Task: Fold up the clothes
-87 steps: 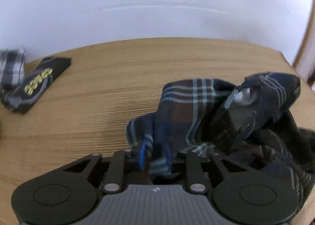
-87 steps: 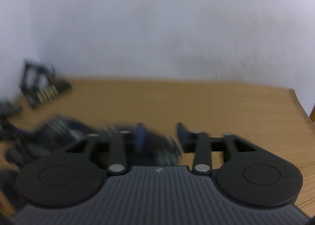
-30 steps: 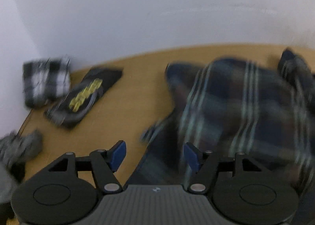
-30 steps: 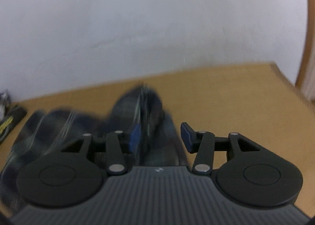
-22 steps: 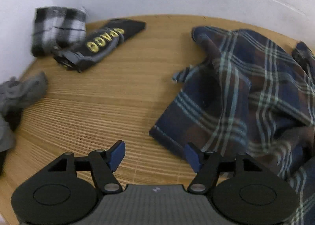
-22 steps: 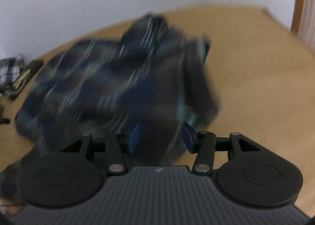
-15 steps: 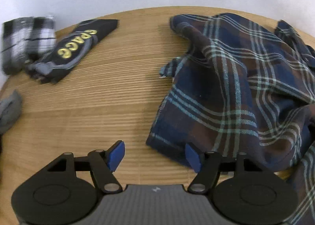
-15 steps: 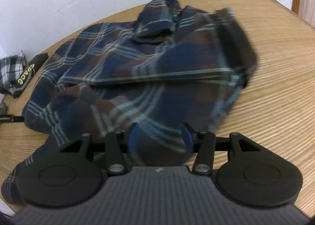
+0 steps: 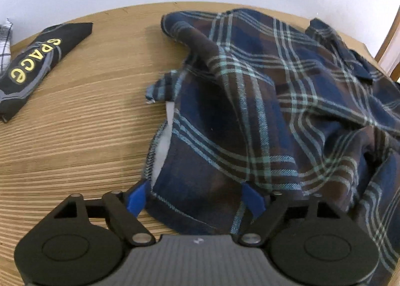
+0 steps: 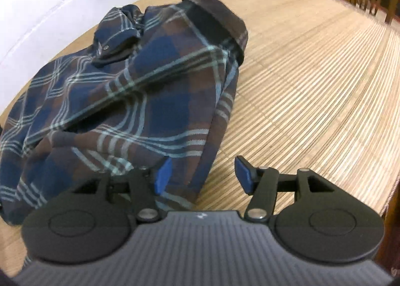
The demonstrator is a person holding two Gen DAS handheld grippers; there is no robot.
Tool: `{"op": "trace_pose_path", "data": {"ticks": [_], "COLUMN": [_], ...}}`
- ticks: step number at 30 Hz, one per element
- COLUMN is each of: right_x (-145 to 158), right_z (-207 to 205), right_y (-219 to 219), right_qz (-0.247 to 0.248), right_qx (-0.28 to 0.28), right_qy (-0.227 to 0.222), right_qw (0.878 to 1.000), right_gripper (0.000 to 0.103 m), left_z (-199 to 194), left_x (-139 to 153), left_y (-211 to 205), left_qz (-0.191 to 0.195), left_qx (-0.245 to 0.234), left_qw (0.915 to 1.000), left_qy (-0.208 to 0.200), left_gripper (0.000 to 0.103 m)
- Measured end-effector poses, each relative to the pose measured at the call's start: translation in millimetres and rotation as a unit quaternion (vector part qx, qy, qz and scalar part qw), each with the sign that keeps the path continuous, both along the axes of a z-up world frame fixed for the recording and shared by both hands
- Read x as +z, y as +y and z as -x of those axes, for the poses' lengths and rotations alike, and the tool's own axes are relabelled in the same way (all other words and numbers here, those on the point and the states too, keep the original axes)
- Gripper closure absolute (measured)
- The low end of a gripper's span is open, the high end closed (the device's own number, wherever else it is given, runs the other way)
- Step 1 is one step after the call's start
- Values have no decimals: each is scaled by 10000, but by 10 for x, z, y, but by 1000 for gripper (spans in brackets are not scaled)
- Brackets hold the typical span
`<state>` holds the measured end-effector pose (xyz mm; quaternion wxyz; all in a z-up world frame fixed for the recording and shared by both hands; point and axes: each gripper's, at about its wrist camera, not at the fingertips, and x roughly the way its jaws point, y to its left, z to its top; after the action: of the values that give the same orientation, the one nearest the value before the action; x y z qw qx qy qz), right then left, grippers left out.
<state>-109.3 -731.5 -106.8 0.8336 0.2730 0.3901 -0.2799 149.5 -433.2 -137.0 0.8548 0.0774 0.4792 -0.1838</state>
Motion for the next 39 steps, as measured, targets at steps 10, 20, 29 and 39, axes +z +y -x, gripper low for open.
{"op": "trace_pose_path", "data": {"ticks": [10, 20, 29, 39], "right_x": [244, 926, 261, 554], "right_z": [-262, 699, 1169, 877], "right_y": [188, -281, -937, -1053], "right_qz": [191, 673, -214, 585], "right_qx": [732, 1007, 840, 1605], "right_qy": [-662, -959, 276, -309], "right_qw": [9949, 9880, 9959, 9848], "right_gripper": [93, 93, 75, 50], "left_z": [286, 1624, 2233, 2358], "left_x": [356, 858, 758, 1033], "left_y": [-63, -97, -115, -433], "left_qz": [-200, -756, -782, -599], "left_qx": [502, 683, 1294, 1454], "left_qw": [9977, 9944, 9879, 9874], "left_qy": [-414, -291, 338, -155], "left_gripper": [95, 93, 79, 76]}}
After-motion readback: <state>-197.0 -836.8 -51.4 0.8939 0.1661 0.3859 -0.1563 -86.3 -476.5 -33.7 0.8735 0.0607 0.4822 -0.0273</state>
